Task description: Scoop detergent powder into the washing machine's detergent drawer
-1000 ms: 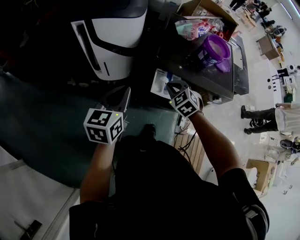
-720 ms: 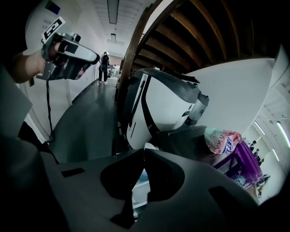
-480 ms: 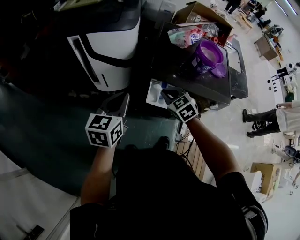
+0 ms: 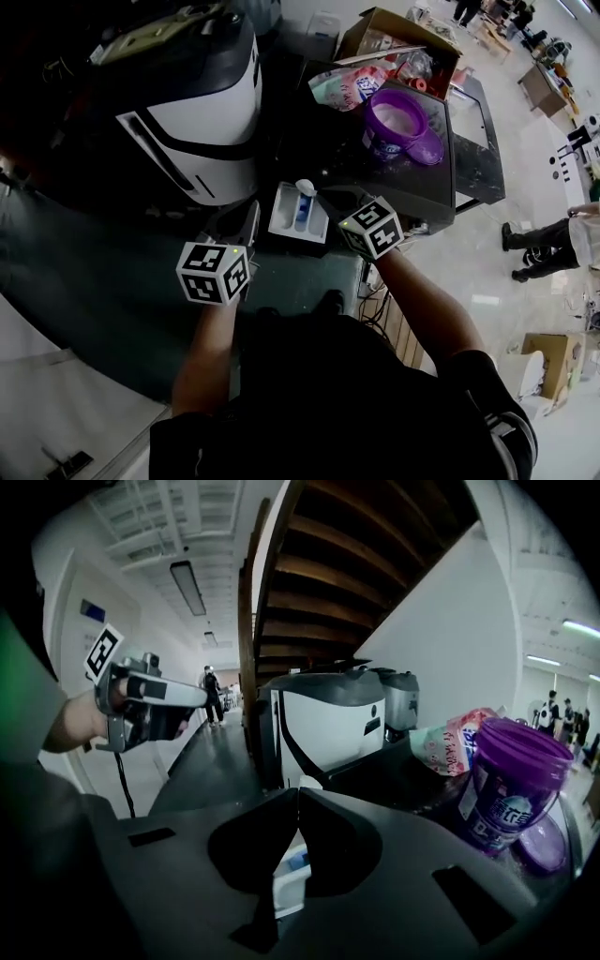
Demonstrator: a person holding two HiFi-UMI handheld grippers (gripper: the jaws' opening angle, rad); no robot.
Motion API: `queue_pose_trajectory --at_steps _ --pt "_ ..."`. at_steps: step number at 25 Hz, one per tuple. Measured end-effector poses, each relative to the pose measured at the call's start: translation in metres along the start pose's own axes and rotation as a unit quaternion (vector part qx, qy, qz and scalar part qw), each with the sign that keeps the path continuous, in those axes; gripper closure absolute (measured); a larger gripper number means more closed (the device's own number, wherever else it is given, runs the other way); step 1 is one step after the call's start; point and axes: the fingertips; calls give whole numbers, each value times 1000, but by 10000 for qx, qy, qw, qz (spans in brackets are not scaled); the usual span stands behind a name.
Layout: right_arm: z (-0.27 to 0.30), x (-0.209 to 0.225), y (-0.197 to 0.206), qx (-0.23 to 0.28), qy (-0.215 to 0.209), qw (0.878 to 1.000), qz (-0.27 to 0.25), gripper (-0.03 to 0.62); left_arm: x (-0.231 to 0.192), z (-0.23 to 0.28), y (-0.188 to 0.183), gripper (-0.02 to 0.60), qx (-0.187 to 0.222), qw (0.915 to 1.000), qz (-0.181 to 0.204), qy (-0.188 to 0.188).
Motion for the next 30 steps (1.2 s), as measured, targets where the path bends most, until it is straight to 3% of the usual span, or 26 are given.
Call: queue_pose_trajectory --at_steps 11,22,30 --pt "-75 92 -8 794 5 9923 949 576 56 66 -9 574 4 9990 315 -303" --pt "-121 149 -20 1344 -45 9763 1694 576 86 99 -23 574 5 9970 553 -538" --pt "-137 163 -53 1671 50 9706 1730 576 76 116 -43 574 20 9969 747 -263"
Point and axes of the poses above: the fingertips, and each gripper's own axes: z forward along the fingers, x to its right, y out of its underside, and after that the axes turned 14 degrees about x, right-handed
